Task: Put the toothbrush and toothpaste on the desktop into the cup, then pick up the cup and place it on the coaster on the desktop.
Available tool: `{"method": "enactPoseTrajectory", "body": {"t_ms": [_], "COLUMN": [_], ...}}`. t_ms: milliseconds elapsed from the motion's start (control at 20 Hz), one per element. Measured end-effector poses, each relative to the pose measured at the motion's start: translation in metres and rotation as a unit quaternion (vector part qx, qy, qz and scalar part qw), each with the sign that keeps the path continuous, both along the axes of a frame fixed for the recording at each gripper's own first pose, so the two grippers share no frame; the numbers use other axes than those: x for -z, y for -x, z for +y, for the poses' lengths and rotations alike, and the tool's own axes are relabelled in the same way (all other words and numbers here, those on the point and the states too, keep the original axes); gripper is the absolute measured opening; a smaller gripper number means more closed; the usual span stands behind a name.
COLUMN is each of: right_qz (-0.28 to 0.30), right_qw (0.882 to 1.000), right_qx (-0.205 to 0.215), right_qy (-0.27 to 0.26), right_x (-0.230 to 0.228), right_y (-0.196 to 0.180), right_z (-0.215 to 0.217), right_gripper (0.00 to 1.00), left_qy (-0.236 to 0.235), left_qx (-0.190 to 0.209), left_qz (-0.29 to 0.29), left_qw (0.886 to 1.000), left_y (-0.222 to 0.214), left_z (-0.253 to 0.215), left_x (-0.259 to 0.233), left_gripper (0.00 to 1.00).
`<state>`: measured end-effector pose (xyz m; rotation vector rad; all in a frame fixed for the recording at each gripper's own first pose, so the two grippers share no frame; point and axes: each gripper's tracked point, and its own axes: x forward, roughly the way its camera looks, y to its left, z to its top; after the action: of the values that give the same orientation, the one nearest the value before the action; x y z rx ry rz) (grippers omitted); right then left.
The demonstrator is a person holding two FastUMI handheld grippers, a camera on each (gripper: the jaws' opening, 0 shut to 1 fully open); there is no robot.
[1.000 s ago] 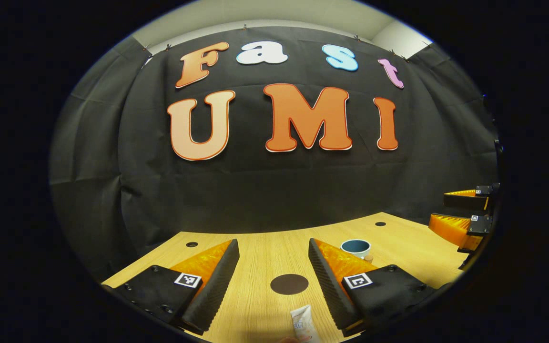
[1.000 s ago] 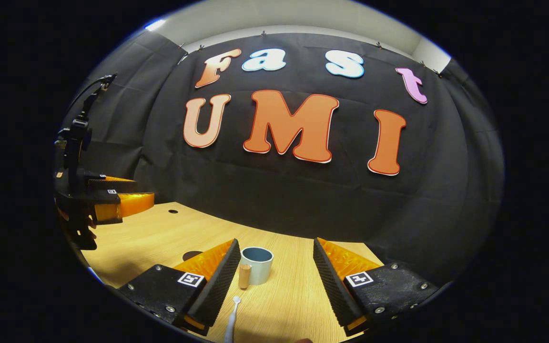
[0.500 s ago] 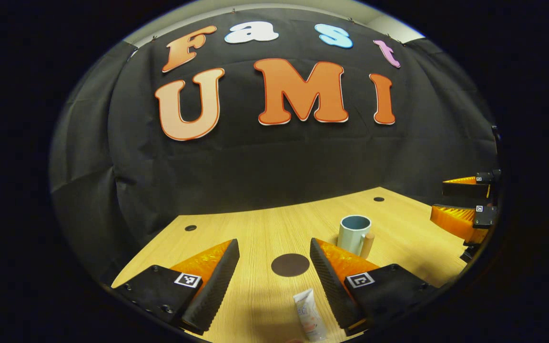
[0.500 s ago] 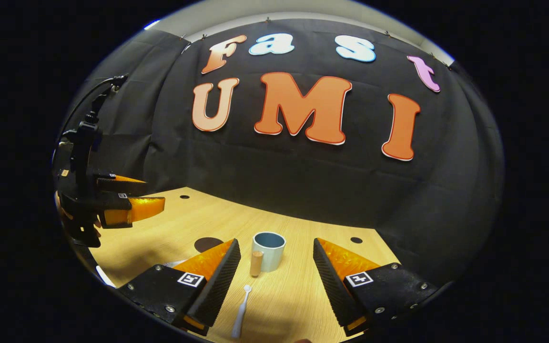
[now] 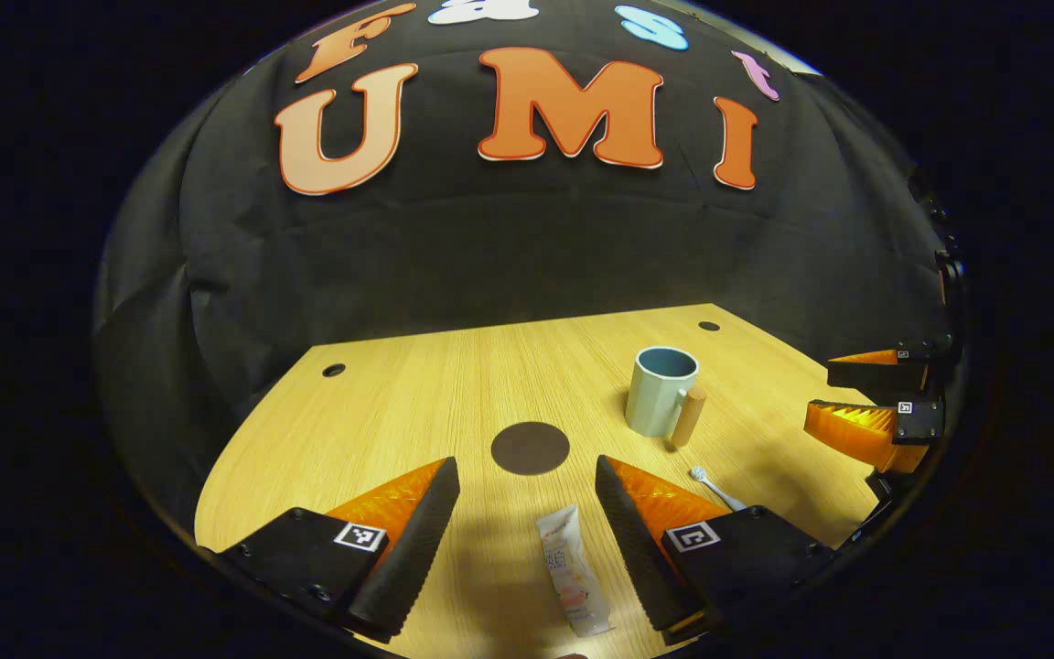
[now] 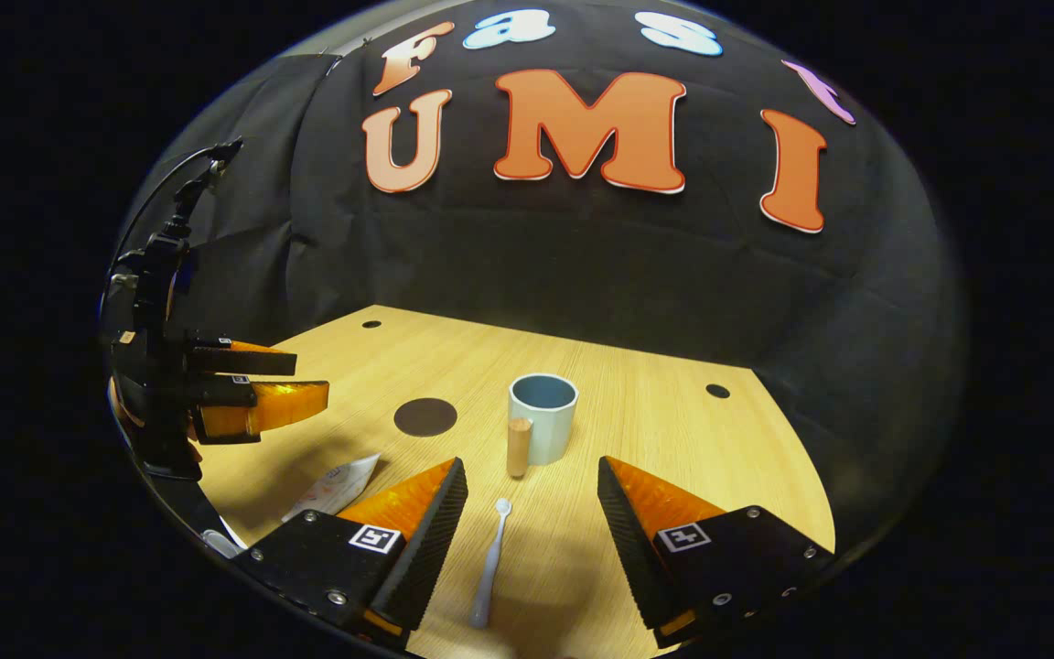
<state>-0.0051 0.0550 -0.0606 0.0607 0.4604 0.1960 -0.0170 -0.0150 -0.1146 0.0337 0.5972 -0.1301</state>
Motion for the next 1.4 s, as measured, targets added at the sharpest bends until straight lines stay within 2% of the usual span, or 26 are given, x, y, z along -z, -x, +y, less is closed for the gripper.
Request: {"method": "enactPoseTrajectory", "body": {"t_ms": [300,450,600,950,1000,1050,1100,1200,1400], "right_qz": [0.091,0.113,0.141,0.193,0.199,0.207,0.212,0.224,0.240], "right_qw": [0.995,0.993,0.989,0.980,0.979,0.977,0.976,0.974,0.970], "right_qx": [-0.033,-0.038,-0.040,-0.044,-0.046,-0.047,-0.046,-0.042,-0.037], "right_qy": [-0.012,0.002,-0.006,-0.007,-0.004,-0.002,-0.001,0.003,0.014], "right_x": [0.049,0.061,0.069,0.074,0.075,0.074,0.074,0.076,0.078], "right_y": [0.019,0.022,0.023,0.033,0.034,0.035,0.035,0.037,0.029], "right_z": [0.019,0.021,0.028,0.033,0.034,0.034,0.034,0.035,0.038], "right_gripper": [0.87,0.87,0.87,0.75,0.74,0.67,0.70,0.64,0.55], "left_qy": [0.007,0.008,0.009,0.022,0.021,0.021,0.018,0.002,-0.022], "left_qx": [0.005,0.006,0.013,0.010,0.011,0.012,0.014,0.021,0.033], "left_qz": [0.073,0.100,0.130,0.197,0.203,0.210,0.216,0.216,0.218], "left_qw": [0.997,0.995,0.991,0.980,0.979,0.977,0.976,0.976,0.975], "left_y": [0.018,0.027,0.034,0.047,0.049,0.052,0.053,0.052,0.054], "left_z": [-0.001,-0.001,-0.007,-0.014,-0.013,-0.017,-0.019,-0.021,-0.028], "left_x": [0.031,0.046,0.066,0.105,0.106,0.110,0.113,0.118,0.128], "left_gripper": [0.96,0.96,0.96,0.94,0.93,0.92,0.90,0.89,0.74]}}
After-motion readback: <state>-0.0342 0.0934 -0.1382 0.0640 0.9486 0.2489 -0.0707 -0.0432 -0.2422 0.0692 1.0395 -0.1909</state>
